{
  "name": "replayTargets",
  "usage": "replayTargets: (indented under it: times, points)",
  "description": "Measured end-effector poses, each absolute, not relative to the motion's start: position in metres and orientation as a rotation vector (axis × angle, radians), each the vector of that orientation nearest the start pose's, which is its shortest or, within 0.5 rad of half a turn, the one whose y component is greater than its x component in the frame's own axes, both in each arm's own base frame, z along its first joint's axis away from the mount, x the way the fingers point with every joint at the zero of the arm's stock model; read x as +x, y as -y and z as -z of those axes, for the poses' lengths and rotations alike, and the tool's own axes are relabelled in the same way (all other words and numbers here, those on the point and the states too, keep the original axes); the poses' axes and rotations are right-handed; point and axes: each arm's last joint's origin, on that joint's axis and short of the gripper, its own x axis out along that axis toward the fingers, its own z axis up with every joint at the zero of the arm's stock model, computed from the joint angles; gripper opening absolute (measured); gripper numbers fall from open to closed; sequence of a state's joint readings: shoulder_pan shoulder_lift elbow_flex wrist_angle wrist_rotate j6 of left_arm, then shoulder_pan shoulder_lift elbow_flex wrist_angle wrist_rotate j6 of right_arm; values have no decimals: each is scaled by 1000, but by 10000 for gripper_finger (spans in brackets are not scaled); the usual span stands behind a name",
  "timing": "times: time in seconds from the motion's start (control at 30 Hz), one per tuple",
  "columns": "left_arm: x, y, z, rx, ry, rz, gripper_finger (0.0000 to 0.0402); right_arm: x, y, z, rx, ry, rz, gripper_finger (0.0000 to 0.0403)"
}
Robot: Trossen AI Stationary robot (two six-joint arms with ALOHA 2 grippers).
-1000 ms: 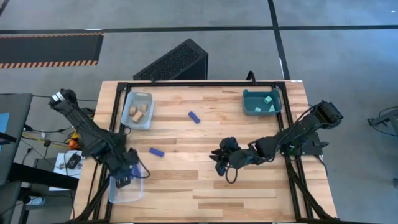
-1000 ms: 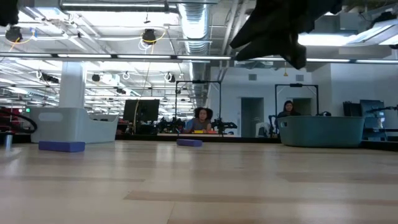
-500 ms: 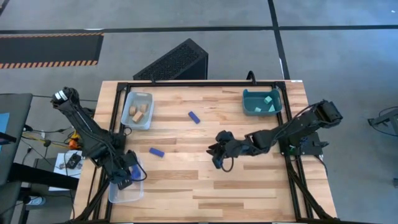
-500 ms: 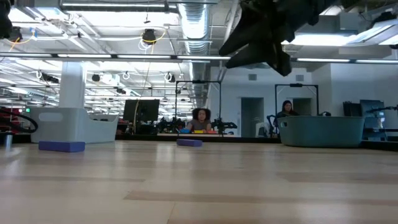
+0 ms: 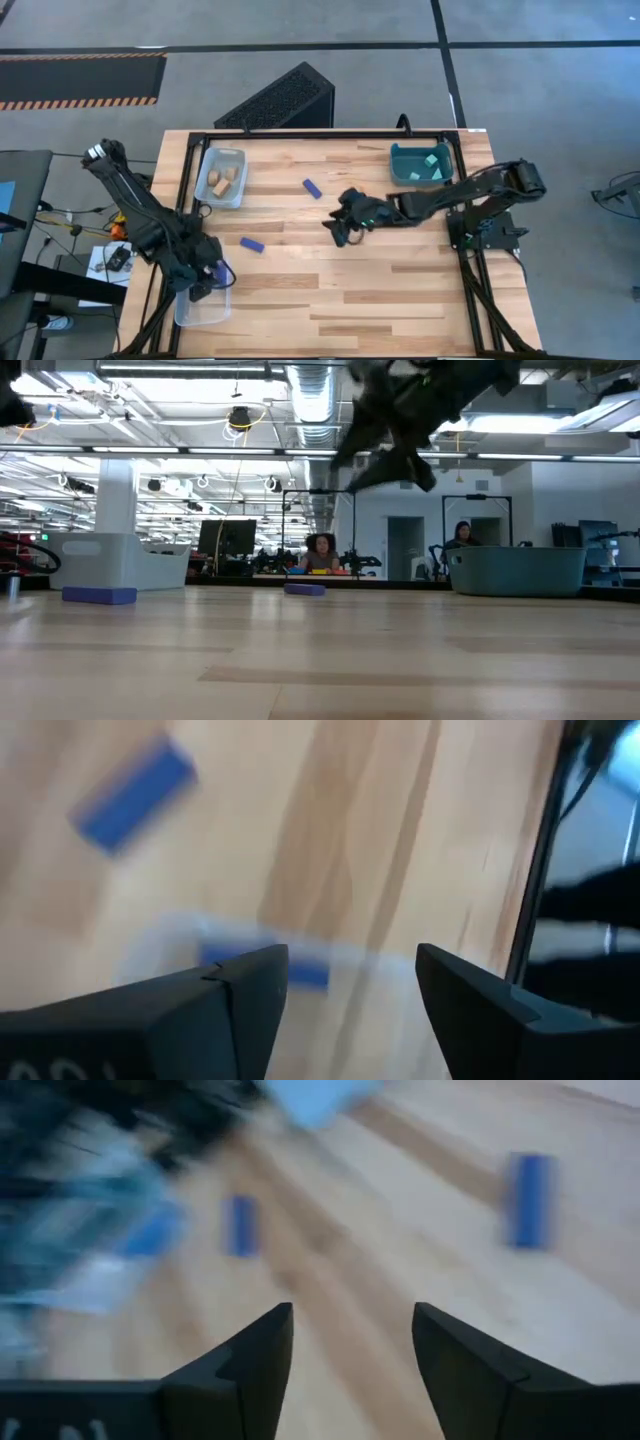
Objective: Sort & place blocks by color
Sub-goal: Put the blue block into the transparent bin
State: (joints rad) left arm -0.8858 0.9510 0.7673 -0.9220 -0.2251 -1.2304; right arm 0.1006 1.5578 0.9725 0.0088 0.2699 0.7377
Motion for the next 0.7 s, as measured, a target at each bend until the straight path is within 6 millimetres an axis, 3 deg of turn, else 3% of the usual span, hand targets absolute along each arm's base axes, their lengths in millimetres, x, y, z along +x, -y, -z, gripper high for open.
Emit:
replayTargets:
  times: [0.07,0.33,0.53,0.7]
  points:
    - [108,114,-259,-482,-1022,-75,207,338,-13,-225,600,-537,422,232]
    - [99,79,-297,-428,-619,-94,208,386,31,-202,536,-706,566,229]
    - [87,57,-308,-345,-523,-78,208,410,58,-196,567,-788,670,224]
    - [77,40,-314,-291,-468,-76,208,423,65,-201,584,-811,686,224]
